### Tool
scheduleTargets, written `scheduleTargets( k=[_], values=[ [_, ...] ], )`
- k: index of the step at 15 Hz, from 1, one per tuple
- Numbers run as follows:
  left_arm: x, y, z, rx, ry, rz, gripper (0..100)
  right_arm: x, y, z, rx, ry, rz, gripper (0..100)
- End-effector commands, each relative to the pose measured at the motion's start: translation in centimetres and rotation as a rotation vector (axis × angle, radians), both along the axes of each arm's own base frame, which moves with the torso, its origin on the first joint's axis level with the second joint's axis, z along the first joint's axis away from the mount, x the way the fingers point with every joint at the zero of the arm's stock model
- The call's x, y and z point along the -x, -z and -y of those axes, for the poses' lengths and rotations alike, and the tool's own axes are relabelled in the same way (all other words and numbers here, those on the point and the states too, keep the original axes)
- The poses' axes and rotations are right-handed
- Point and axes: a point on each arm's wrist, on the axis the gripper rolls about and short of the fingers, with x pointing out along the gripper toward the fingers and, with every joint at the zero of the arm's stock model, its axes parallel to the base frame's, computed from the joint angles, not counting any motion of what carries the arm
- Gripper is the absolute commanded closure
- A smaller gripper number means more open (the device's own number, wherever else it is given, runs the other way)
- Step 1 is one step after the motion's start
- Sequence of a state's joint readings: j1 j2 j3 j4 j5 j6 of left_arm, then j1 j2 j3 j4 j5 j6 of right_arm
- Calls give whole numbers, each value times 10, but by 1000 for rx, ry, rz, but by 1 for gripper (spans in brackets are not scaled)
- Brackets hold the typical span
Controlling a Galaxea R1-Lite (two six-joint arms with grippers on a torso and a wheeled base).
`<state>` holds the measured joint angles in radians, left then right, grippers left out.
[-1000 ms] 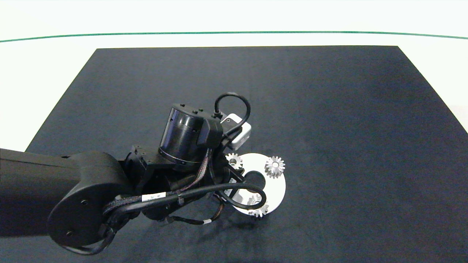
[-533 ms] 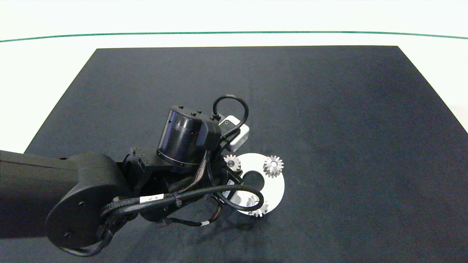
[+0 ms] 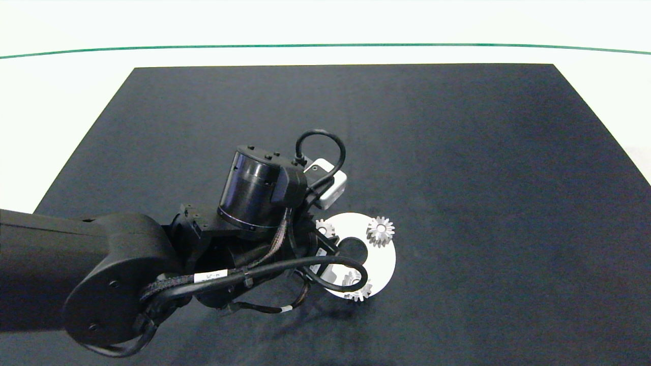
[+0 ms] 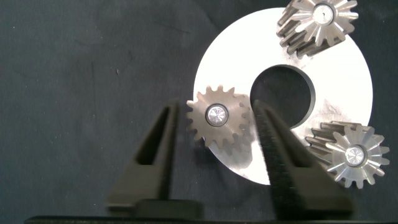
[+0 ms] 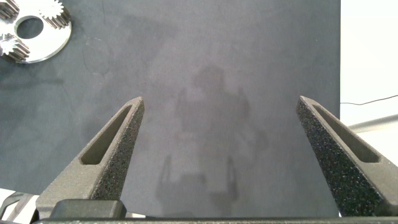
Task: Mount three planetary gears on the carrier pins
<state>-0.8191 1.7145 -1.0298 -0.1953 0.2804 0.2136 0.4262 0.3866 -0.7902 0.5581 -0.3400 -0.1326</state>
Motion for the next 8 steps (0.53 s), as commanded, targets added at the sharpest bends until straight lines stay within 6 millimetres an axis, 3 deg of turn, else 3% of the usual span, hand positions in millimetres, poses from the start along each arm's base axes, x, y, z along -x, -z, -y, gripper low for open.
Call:
scheduleTargets(
  k=[1,3,5,8],
  values=[
    [1,0,0,-1,0,1,0,0,0,0,3,2,-4,0],
    [6,-5,-6,6,0,5,0,0,0,0,2,2,-2,0],
    [16,-33,-25,57,-19,59,0,-1,-6,0,-1,-1,4,0],
    [47,-96,-98,88,-152,103,0,-18,-27,-8,20,1,-29,0]
  ],
)
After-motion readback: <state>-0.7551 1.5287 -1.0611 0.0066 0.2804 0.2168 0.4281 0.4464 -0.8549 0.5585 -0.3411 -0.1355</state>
